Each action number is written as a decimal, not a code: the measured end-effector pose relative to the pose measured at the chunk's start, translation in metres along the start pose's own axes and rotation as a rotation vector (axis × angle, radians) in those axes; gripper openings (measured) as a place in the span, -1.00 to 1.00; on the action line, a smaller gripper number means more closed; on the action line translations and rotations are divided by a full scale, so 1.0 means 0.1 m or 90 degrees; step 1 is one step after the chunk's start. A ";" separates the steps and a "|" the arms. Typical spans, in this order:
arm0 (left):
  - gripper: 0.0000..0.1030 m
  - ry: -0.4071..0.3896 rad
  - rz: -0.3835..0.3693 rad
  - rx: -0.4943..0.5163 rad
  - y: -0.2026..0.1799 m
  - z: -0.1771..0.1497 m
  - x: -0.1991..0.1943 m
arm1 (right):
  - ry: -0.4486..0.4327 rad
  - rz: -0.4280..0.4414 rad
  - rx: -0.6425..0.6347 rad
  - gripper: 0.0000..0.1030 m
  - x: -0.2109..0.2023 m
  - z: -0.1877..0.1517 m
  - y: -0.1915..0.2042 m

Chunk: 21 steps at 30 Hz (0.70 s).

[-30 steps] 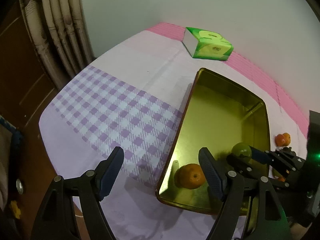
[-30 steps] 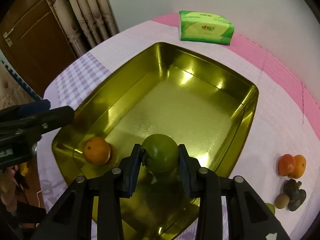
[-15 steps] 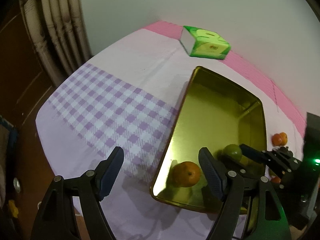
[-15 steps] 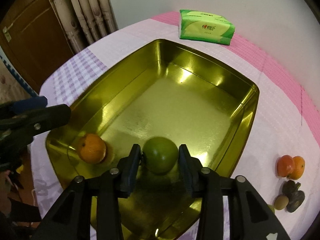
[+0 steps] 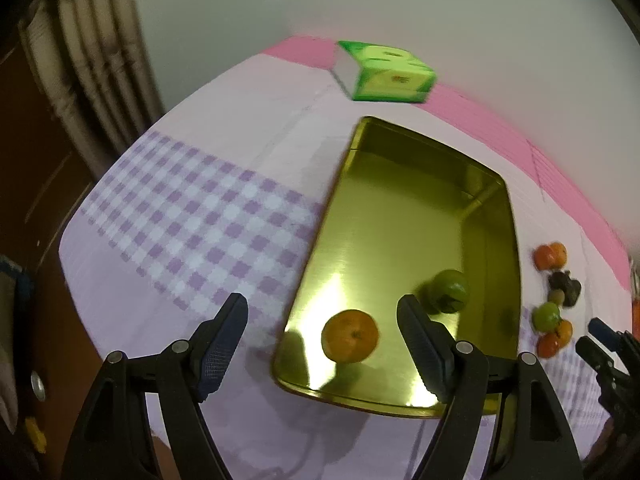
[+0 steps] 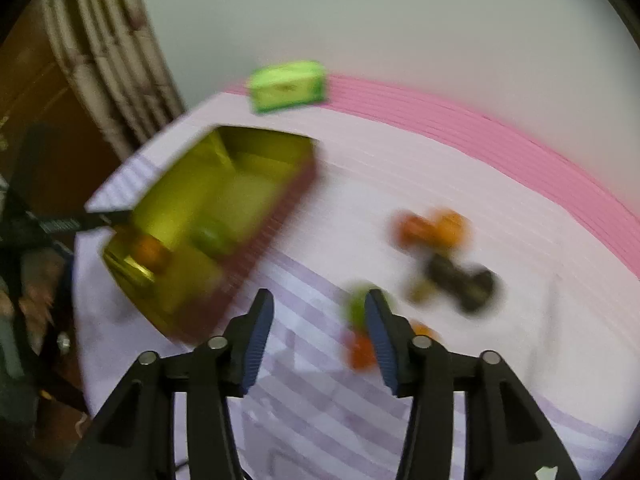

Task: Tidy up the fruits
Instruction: 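Release the orange in the tin with the left gripper while the right gripper releases the green tomato there, then grasp the large orange with the right gripper while the left gripper grasps the red tomato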

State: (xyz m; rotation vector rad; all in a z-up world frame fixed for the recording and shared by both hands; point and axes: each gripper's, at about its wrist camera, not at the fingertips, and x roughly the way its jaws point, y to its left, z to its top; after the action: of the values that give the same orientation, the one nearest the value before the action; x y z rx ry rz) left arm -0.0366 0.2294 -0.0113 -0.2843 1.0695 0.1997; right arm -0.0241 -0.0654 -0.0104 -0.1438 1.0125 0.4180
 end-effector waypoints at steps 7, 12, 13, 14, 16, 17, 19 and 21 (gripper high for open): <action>0.50 -0.002 -0.013 0.050 -0.23 -0.04 -0.02 | 0.050 -0.030 0.041 -0.07 0.10 -0.46 -0.41; 0.50 0.012 -0.060 0.049 -0.34 -0.10 -0.07 | 0.047 -0.021 0.047 -0.07 0.28 -0.47 -0.36; 0.50 0.013 -0.065 0.054 -0.38 -0.11 -0.08 | 0.045 -0.023 0.043 -0.07 0.30 -0.44 -0.34; 0.50 0.012 -0.067 0.065 -0.43 -0.14 -0.10 | 0.041 -0.025 0.038 -0.07 0.34 -0.41 -0.33; 0.50 0.018 -0.069 0.081 -0.52 -0.18 -0.11 | 0.036 -0.034 0.029 -0.07 0.39 -0.36 -0.33; 0.50 0.024 -0.073 0.088 -0.57 -0.20 -0.10 | 0.036 -0.031 0.027 -0.07 0.43 -0.33 -0.32; 0.50 0.034 -0.084 0.095 -0.64 -0.23 -0.10 | 0.031 -0.024 0.031 -0.07 0.48 -0.29 -0.33; 0.50 0.039 -0.089 0.109 -0.76 -0.25 -0.09 | 0.032 -0.019 0.038 -0.07 0.54 -0.26 -0.35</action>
State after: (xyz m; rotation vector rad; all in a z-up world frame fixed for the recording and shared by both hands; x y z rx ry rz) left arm -0.0392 0.1489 -0.0047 -0.2103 1.1157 -0.0257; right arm -0.0058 -0.0901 -0.0719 -0.1153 1.0704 0.3580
